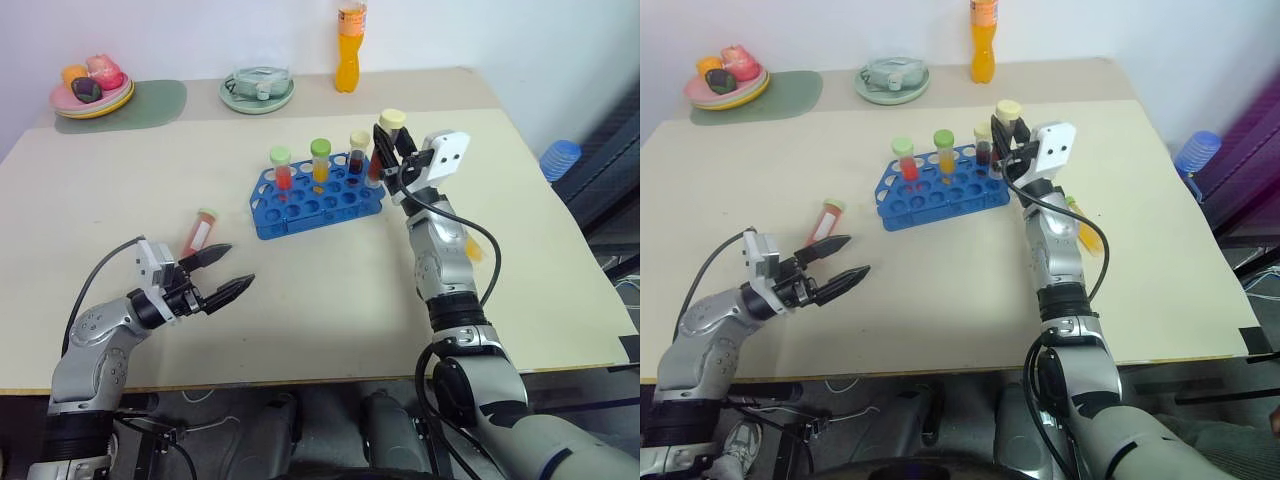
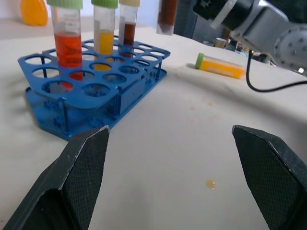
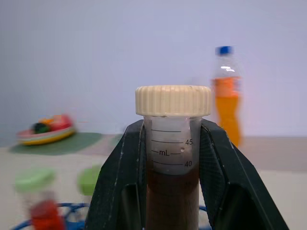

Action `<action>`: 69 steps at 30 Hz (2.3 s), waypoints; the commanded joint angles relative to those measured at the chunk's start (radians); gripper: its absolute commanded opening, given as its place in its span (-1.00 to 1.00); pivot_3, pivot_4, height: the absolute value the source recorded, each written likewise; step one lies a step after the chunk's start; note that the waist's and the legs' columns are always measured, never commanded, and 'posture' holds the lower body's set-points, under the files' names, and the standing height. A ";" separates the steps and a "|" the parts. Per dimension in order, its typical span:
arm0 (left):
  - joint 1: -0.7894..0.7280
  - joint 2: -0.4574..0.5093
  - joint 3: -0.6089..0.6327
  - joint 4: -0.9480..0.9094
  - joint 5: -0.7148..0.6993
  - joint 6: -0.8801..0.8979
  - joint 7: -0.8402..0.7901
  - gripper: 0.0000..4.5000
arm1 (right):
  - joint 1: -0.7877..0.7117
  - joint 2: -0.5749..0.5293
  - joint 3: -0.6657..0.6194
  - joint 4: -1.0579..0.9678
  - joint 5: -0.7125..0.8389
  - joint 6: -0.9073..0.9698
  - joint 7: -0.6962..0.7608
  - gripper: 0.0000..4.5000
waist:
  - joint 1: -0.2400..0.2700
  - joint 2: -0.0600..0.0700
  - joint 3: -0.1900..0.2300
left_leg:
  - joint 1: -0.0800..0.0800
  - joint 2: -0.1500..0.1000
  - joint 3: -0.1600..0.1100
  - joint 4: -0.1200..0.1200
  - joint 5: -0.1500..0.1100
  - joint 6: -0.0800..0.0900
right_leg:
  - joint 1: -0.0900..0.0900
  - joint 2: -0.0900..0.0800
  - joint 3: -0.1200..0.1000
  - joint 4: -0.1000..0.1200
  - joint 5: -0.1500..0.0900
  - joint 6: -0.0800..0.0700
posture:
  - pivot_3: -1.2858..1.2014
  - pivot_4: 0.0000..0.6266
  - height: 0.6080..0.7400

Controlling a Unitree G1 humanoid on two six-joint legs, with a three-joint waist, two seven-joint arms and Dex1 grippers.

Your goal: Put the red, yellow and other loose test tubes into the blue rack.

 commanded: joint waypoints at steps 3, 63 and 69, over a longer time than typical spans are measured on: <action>-0.004 0.006 0.028 0.053 0.005 -0.071 -0.047 0.87 | -0.038 0.039 0.004 0.106 -0.003 -0.168 0.034 -0.54 | -0.012 0.000 0.000 | 0.001 0.002 0.000 0.000 0.000 -0.001 | 0.000 0.002 0.000 0.000 0.000 -0.001 | 0.03 -0.52 1.00; -0.100 -0.014 0.064 -0.186 -0.177 0.136 0.070 0.87 | -0.101 0.021 -0.009 0.398 -0.076 -0.302 0.030 0.99 | -0.019 0.001 -0.001 | 0.005 0.004 0.001 -0.002 0.001 -0.003 | 0.001 0.004 0.003 0.002 0.001 -0.002 | 0.03 -0.52 1.00; -0.115 -0.016 0.054 -0.186 -0.179 0.148 0.077 0.87 | 0.018 -0.031 0.062 0.042 -0.119 -0.136 0.018 0.99 | -0.017 0.001 -0.001 | 0.005 0.004 0.002 -0.002 0.001 -0.003 | 0.001 0.004 0.003 0.002 0.001 -0.002 | 0.03 -0.52 1.00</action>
